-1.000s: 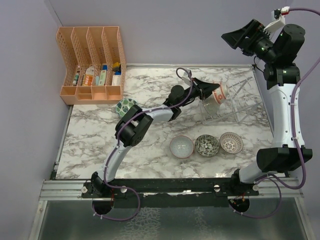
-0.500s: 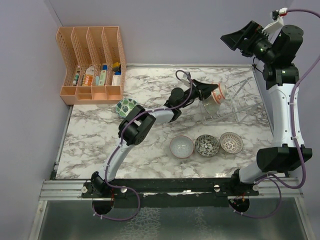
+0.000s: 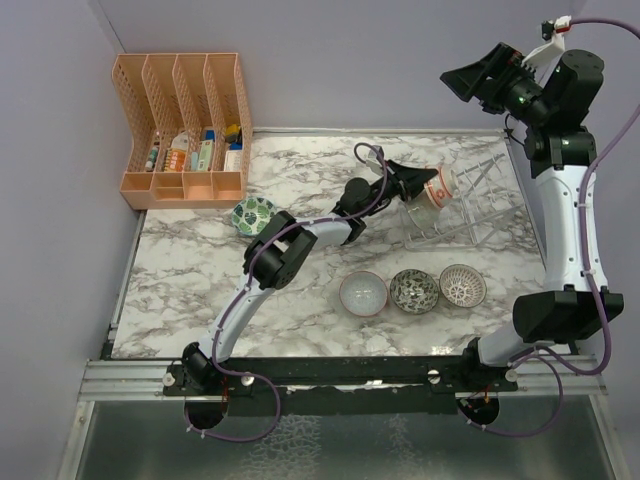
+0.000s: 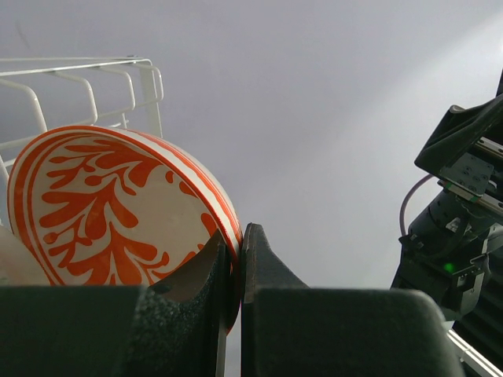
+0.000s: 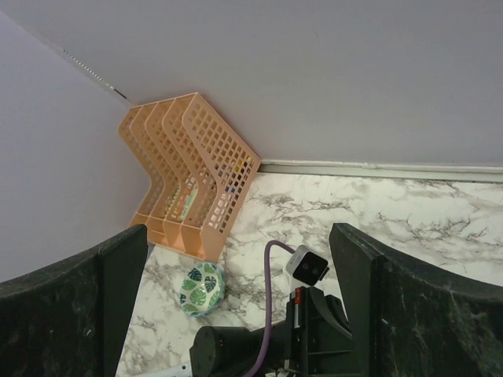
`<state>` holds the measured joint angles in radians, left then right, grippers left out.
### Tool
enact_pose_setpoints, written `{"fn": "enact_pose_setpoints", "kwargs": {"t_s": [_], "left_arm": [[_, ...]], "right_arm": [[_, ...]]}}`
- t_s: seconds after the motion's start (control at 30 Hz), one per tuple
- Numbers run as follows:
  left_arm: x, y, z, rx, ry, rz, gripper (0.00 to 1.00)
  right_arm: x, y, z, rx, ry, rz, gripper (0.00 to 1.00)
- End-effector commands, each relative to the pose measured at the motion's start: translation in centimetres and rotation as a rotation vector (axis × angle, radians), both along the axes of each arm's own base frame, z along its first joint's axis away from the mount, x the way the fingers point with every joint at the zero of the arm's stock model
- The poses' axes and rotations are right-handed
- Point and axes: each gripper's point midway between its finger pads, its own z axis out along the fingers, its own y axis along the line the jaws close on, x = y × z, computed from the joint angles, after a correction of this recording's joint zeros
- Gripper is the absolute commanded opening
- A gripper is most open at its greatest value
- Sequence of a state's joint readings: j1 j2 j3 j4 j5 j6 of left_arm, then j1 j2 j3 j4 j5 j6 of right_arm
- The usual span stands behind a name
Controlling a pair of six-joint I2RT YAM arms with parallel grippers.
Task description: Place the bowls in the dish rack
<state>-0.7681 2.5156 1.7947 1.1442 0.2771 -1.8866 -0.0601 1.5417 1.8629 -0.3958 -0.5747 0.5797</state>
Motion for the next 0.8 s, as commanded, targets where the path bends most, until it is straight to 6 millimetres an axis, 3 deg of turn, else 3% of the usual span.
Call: {"fn": "enact_pose_setpoints", "kwargs": {"t_s": [0.0, 0.77], "left_arm": [[-0.8, 0.8, 2.6, -0.101, -0.056, 0.006, 0.00], [-1.1, 0.2, -0.9, -0.011, -0.001, -0.024, 0.00]], "right_arm": [[0.4, 0.0, -0.3, -0.010, -0.006, 0.015, 1.00], [1.0, 0.1, -1.2, -0.007, 0.011, 0.030, 1.00]]}}
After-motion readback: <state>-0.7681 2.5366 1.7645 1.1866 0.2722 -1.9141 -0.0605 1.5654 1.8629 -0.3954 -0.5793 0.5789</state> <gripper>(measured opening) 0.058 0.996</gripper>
